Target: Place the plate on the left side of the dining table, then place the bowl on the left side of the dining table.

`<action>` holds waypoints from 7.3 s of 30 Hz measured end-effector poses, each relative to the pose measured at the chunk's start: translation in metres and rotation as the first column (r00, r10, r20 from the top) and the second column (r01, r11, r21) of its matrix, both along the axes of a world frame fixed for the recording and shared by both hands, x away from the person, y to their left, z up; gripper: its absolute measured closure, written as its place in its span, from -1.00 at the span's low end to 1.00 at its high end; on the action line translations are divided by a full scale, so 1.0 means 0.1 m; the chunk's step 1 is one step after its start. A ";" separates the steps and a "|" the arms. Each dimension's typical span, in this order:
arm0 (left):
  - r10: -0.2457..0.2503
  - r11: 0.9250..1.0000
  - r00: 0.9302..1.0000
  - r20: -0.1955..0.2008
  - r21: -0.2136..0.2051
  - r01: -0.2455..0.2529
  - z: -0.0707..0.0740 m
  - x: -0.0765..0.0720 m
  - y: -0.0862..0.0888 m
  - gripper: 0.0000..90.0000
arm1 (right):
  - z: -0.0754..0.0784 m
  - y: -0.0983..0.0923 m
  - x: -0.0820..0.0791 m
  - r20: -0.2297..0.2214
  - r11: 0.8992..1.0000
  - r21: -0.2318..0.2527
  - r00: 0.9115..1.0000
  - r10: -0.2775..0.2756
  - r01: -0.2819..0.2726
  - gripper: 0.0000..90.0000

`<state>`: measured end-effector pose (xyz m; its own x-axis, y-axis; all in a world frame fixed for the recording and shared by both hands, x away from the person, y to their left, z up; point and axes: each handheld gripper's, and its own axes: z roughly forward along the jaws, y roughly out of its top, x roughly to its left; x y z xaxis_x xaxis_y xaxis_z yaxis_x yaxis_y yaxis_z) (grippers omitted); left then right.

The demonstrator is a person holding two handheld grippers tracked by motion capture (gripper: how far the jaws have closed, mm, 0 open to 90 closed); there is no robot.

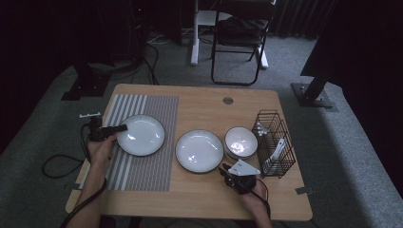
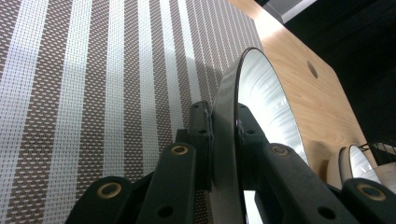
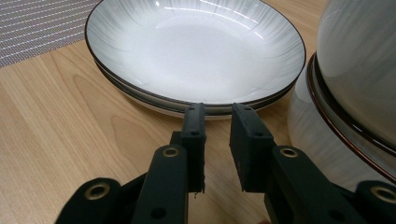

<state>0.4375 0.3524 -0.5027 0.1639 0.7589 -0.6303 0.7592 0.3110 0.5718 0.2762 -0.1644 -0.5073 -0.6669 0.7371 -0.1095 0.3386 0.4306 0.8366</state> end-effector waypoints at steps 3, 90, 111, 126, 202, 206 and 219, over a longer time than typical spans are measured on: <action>0.005 1.000 1.000 0.001 -0.001 -0.005 -0.02 0.00 0.01 0.83 | 0.00 0.00 0.00 0.000 1.000 0.000 1.000 0.000 0.000 0.67; -0.470 0.826 0.848 0.244 0.461 0.324 0.92 -0.16 -1.69 0.50 | -0.14 -0.20 -0.04 -0.152 0.995 -0.080 0.987 0.053 -0.066 0.17; -0.573 0.776 0.781 0.247 0.471 0.421 1.04 -0.12 -2.24 0.47 | -0.18 -0.25 -0.03 -0.175 0.997 -0.018 0.983 0.064 -0.069 0.11; -0.642 0.725 0.730 0.232 0.494 0.480 1.06 -0.12 -2.52 0.46 | -0.19 -0.24 -0.03 -0.174 0.998 -0.018 0.983 0.059 -0.063 0.08; -0.796 0.557 0.595 0.113 0.521 0.647 0.88 0.00 -3.83 0.56 | -0.19 -0.22 -0.06 -0.180 0.997 -0.018 0.981 0.069 -0.074 -0.04; -0.790 0.560 0.604 0.101 0.520 0.645 0.85 0.01 -3.84 0.63 | -0.19 -0.22 -0.06 -0.180 0.997 -0.018 0.981 0.071 -0.075 -0.04; -0.775 0.575 0.626 0.086 0.506 0.642 0.79 0.04 -3.87 0.68 | -0.19 -0.22 -0.06 -0.180 0.997 -0.019 0.981 0.073 -0.077 -0.04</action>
